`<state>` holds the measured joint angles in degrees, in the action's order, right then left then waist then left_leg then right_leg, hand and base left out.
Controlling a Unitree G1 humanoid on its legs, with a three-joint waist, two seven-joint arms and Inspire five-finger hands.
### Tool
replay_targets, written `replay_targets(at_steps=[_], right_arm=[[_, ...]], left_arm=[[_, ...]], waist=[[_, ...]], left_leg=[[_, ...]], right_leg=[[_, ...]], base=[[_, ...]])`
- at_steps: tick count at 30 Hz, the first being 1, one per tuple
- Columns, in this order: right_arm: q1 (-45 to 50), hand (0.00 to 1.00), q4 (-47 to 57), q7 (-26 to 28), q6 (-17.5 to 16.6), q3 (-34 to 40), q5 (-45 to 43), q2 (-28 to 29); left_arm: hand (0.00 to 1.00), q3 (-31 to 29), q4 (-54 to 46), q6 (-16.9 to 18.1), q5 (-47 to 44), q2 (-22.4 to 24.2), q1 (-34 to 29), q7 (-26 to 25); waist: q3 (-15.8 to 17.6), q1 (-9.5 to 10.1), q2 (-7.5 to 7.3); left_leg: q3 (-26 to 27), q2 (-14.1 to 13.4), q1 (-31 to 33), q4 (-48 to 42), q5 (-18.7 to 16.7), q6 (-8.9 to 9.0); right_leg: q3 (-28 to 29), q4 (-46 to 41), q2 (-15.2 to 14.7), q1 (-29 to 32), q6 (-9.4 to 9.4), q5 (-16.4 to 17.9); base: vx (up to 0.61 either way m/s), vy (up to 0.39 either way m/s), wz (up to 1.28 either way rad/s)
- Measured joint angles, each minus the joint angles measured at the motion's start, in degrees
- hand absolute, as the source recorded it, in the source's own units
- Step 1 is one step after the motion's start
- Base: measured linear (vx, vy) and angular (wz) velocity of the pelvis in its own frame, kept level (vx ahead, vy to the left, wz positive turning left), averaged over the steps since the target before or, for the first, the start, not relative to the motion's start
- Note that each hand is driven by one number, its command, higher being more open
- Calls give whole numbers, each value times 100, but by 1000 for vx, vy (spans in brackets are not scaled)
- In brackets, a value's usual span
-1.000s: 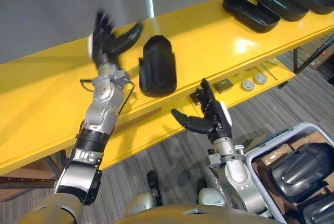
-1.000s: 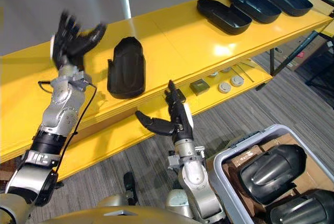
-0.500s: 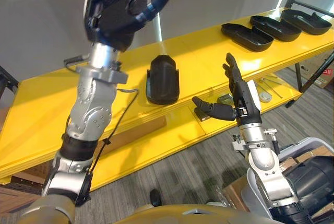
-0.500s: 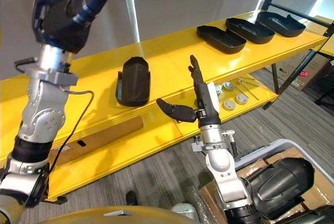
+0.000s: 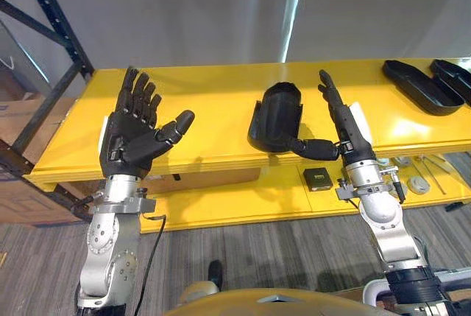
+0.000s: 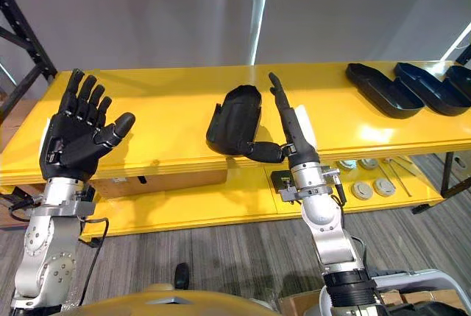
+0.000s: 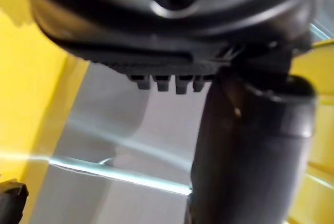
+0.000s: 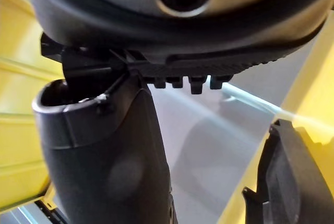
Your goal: Walk over and take three plastic housings, then place them on the shelf
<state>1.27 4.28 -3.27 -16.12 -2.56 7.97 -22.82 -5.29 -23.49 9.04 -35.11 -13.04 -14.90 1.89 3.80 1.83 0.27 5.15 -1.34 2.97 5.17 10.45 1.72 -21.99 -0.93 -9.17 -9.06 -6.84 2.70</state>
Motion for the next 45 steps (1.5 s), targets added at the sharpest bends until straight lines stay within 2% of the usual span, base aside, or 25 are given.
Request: replay_targets(at_steps=[3,11,14,19,25,30,33,38,45], right_arm=[[-1,100,-79,1,7,-60,79,2],[-171,100,-424,170,7,-185,74,2],[-264,100,-485,232,11,-266,96,2],[-551,100,-1140,152,67,-380,849,2],[-551,100,-1315,-141,150,-564,1711,-7],[-597,100,-1439,-687,344,-727,2318,-8],[-674,100,-1626,-970,568,-769,2452,-8],[-672,100,-1735,-1340,585,-827,2525,-3],[-673,100,-1736,-1474,580,-813,2463,-3]], left_arm=[[100,22,0,13,-2,184,-170,-1],[100,140,6,80,34,260,-171,-99],[100,139,62,80,32,261,-170,-123],[100,263,252,81,33,300,-135,-219],[100,278,401,82,39,324,-146,-296],[100,371,404,116,38,324,-146,-293],[100,430,404,123,38,324,-146,-295],[100,447,404,123,38,334,-146,-293],[100,436,404,123,30,361,-146,-292]], waist=[[31,5,4],[175,112,66],[207,116,32],[249,115,19],[364,118,15],[367,124,10],[370,134,15],[386,128,29],[451,129,67]], left_leg=[[-25,9,37,0,13,-7],[-105,13,42,0,50,-10],[-110,9,42,0,67,12],[-132,12,35,0,66,11],[-181,5,28,1,67,12],[-202,12,29,1,66,10],[-206,12,30,1,66,10],[-201,11,30,1,65,9],[-198,9,32,1,54,-13]], right_leg=[[-55,4,-2,0,-4,-1],[-197,3,9,-102,-6,-3],[-206,-4,14,-105,0,13],[-217,-46,9,-106,-18,26],[-276,-143,2,-101,7,136],[-287,-188,-5,-93,-5,142],[-287,-188,-4,-95,2,146],[-284,-188,-1,-92,14,156],[-278,-192,2,-90,9,151]], base=[[-7,9,8],[17,-11,8],[0,0,0],[-1,-2,1],[-9,-7,3],[-1,-5,1],[0,0,0],[0,0,0],[-5,0,0]])
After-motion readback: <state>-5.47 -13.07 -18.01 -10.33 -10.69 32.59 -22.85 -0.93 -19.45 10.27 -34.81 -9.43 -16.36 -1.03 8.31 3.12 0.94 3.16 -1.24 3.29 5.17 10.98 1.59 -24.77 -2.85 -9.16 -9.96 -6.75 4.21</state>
